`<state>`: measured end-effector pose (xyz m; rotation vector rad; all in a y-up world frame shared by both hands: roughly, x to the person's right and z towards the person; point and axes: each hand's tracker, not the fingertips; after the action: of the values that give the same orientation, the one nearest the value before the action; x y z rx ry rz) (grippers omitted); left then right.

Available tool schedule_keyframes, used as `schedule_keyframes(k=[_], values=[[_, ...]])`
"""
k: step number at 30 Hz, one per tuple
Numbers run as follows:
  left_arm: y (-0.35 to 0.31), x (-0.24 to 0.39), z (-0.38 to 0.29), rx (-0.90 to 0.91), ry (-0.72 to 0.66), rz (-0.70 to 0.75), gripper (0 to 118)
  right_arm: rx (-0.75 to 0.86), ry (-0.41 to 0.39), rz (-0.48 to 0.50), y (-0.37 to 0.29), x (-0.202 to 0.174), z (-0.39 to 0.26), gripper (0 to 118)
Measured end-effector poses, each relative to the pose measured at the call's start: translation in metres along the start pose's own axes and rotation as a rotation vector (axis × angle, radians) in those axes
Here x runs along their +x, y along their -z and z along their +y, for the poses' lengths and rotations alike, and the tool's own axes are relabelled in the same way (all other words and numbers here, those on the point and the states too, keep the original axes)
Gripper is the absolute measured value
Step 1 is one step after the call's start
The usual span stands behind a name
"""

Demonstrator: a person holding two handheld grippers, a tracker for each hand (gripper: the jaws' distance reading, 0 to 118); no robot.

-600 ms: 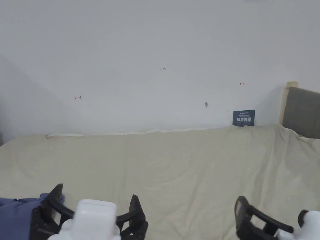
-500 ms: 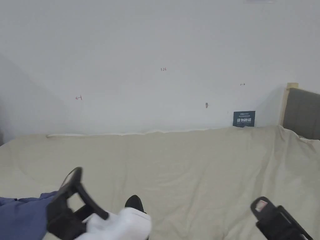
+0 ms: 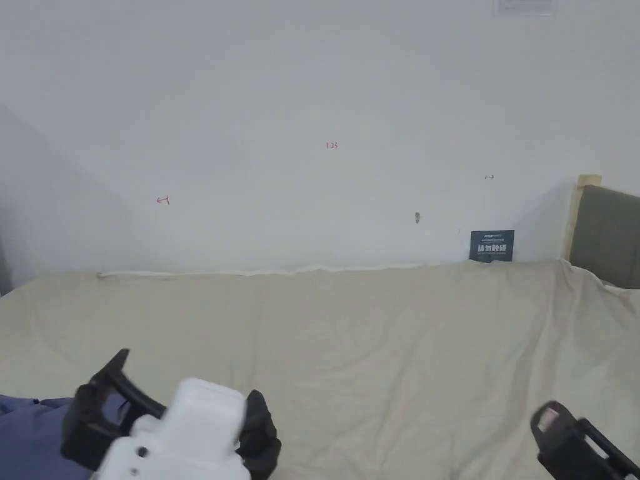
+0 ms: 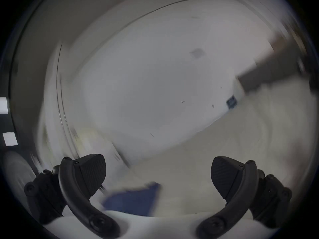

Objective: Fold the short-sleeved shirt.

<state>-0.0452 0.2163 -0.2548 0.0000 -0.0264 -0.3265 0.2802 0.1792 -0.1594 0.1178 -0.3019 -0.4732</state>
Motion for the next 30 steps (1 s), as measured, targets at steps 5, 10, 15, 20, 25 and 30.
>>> schedule_keyframes(k=[5,10,15,20,25,30], values=[[0.003,-0.035,-0.024,-0.011,-0.542,-0.070,118,0.218,-0.537,0.112,-0.020,-0.049,-0.009,118],[-0.010,-0.027,-0.027,0.096,-0.443,0.079,118,0.293,-0.528,0.064,-0.033,-0.052,-0.026,118],[-0.014,-0.018,-0.023,0.082,-0.338,0.062,118,0.186,-0.456,0.068,-0.024,-0.046,-0.021,118],[-0.017,-0.009,-0.019,0.087,-0.297,0.008,118,0.153,-0.408,0.053,-0.019,-0.040,-0.018,118],[-0.015,-0.006,-0.020,0.071,-0.327,-0.009,118,0.128,-0.410,0.050,-0.019,-0.041,-0.018,118],[-0.014,-0.006,-0.018,0.039,-0.342,-0.042,118,0.124,-0.426,0.064,-0.020,-0.041,-0.019,118]])
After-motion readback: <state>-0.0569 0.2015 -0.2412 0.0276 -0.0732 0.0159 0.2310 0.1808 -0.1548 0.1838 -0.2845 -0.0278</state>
